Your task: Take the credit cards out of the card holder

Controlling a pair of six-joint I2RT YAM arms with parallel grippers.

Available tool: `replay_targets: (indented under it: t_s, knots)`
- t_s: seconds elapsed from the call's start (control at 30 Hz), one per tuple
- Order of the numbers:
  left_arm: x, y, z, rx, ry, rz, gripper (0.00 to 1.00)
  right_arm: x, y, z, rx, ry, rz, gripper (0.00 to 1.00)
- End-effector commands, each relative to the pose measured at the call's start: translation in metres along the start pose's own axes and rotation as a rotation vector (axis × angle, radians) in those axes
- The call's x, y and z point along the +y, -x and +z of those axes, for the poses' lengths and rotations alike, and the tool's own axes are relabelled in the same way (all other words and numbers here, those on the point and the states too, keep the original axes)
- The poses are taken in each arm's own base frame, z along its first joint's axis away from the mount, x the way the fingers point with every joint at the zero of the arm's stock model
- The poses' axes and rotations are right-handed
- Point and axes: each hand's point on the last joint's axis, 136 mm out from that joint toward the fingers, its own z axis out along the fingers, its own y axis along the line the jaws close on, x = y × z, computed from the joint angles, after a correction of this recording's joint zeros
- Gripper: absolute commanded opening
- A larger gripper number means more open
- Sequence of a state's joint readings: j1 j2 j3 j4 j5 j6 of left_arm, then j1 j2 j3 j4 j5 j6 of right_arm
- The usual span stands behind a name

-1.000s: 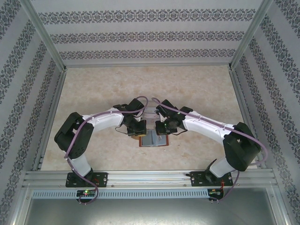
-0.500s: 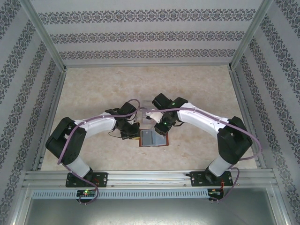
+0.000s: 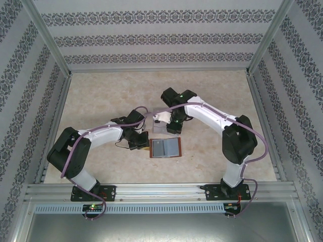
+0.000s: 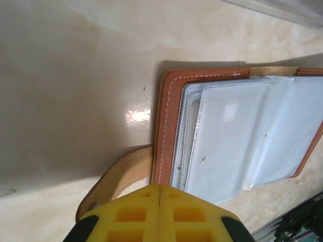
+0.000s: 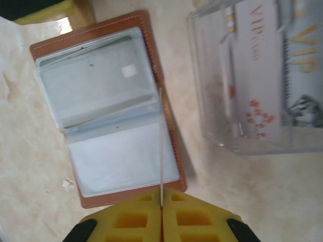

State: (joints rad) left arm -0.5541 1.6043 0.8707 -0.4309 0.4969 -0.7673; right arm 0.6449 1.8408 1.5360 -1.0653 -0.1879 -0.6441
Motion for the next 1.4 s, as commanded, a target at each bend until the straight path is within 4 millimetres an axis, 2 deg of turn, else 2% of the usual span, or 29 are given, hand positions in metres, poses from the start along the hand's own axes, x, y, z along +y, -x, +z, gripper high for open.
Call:
replay_targets:
  t_s: [0.0,0.3,0.63,0.93,1.13,1.37]
  knots:
    - [0.003,0.0,-0.004,-0.012,-0.014,-0.022,0.02,-0.011,0.002,-0.009,0.026,0.005,-0.069,0.08]
    - [0.004,0.004,-0.007,-0.021,-0.011,-0.035,0.02,-0.045,0.024,-0.017,0.029,-0.003,-0.112,0.07]
    - [0.007,0.007,-0.006,-0.016,-0.007,-0.051,0.02,-0.067,0.042,-0.01,0.046,0.014,-0.143,0.07]
    - [0.009,0.009,-0.008,-0.016,-0.003,-0.054,0.02,-0.077,0.051,0.0,0.05,0.025,-0.167,0.07]
    - [0.009,0.009,-0.008,-0.019,-0.005,-0.055,0.02,-0.084,0.047,0.012,0.077,0.045,-0.162,0.07]
    - [0.009,0.01,-0.008,-0.018,-0.005,-0.052,0.02,-0.076,0.044,0.023,0.078,0.116,-0.153,0.08]
